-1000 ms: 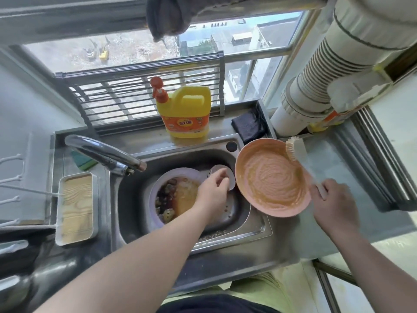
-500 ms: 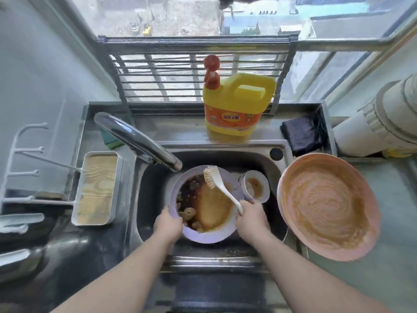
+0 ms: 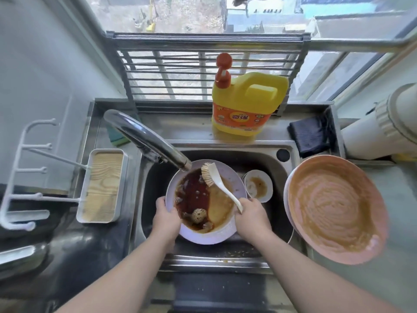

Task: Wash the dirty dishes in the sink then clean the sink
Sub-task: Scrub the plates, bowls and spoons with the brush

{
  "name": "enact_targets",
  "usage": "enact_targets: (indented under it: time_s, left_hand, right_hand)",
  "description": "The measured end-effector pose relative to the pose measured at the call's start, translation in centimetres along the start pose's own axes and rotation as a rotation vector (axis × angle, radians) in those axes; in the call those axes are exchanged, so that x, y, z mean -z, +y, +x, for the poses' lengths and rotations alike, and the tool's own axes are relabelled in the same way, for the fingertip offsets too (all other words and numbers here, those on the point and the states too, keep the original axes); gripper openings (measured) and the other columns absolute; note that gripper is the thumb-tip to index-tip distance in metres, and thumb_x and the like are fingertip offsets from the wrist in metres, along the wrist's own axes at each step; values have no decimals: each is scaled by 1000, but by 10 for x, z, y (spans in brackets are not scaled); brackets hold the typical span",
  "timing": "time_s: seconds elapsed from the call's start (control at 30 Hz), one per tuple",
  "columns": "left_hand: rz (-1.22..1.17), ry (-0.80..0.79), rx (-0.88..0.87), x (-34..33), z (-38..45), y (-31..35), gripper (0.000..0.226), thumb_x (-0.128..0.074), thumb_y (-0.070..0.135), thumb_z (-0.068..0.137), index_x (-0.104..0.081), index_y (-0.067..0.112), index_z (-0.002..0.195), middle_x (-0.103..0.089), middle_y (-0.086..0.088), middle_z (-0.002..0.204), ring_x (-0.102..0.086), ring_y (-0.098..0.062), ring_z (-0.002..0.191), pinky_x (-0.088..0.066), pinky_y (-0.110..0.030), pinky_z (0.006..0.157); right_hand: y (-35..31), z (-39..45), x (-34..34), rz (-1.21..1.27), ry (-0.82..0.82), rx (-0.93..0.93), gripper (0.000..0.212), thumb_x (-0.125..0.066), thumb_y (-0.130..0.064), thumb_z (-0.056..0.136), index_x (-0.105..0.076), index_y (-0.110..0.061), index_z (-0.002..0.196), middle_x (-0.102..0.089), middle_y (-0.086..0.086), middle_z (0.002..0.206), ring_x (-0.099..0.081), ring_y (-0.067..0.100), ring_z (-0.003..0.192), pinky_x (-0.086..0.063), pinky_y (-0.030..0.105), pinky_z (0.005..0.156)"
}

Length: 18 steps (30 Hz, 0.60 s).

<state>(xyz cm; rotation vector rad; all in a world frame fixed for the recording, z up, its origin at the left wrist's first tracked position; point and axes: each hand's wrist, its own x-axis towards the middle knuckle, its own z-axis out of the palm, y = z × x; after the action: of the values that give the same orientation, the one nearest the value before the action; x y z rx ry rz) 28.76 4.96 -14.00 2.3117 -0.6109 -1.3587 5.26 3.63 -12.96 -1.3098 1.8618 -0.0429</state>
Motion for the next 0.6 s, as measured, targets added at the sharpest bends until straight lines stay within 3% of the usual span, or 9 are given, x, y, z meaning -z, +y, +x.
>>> enact_targets:
  time_s: [0.1, 0.17, 0.23, 0.33, 0.4, 0.47, 0.6]
  left_hand:
    - [-188, -123, 24, 17, -3, 4, 44, -62, 13, 94, -56, 37, 131, -77, -5, 111, -75, -30, 101, -63, -52, 89]
    - [-267, -216, 85, 29, -9, 5, 58, -48, -4, 91, -64, 37, 129, -80, -8, 109, -78, -34, 97, -64, -53, 82]
    - [-305, -283, 161, 40, -19, 6, 66, -39, -8, 85, -68, 38, 124, -80, -12, 107, -78, -37, 93, -64, -51, 71]
    - [-362, -338, 257, 52, -36, 18, 52, -39, 2, 90, -72, 30, 118, -80, -16, 102, -79, -36, 85, -63, -48, 65]
    - [-493, -415, 371, 56, -44, 31, 44, -40, 7, 90, -77, 12, 113, -78, -21, 106, -79, -35, 84, -64, -46, 65]
    - [-584, -465, 459, 58, -50, 44, 43, -44, 9, 84, -69, -5, 116, -75, -23, 108, -77, -36, 82, -65, -43, 67]
    - [-528, -410, 528, 62, -59, 62, 19, -49, 14, 87, -52, 3, 102, -57, -14, 78, -63, -29, 58, -63, -38, 56]
  right_hand:
    - [4, -10, 13, 78, -36, -48, 15, -57, -24, 98, -63, -26, 84, -63, -4, 90, -60, 15, 77, -45, 30, 59]
    - [9, -19, 22, 121, -51, -96, 14, -55, -25, 95, -62, -23, 83, -66, -3, 82, -61, 18, 74, -46, 32, 58]
    - [11, -28, 28, 152, -54, -128, 12, -53, -23, 93, -62, -21, 85, -67, 0, 81, -60, 19, 70, -45, 31, 56]
    - [9, -40, 36, 193, -47, -145, 11, -53, -24, 93, -61, -21, 86, -67, 3, 83, -60, 22, 70, -44, 31, 54]
    - [6, -47, 40, 225, -31, -150, 11, -53, -25, 92, -60, -21, 86, -67, 4, 84, -65, 25, 75, -49, 34, 59]
    - [1, -51, 45, 252, -28, -155, 10, -53, -25, 90, -61, -21, 86, -68, 6, 85, -69, 29, 77, -56, 39, 64]
    - [-5, -52, 52, 366, -83, -206, 15, -51, -20, 87, -66, -18, 90, -69, 13, 89, -65, 28, 61, -57, 36, 54]
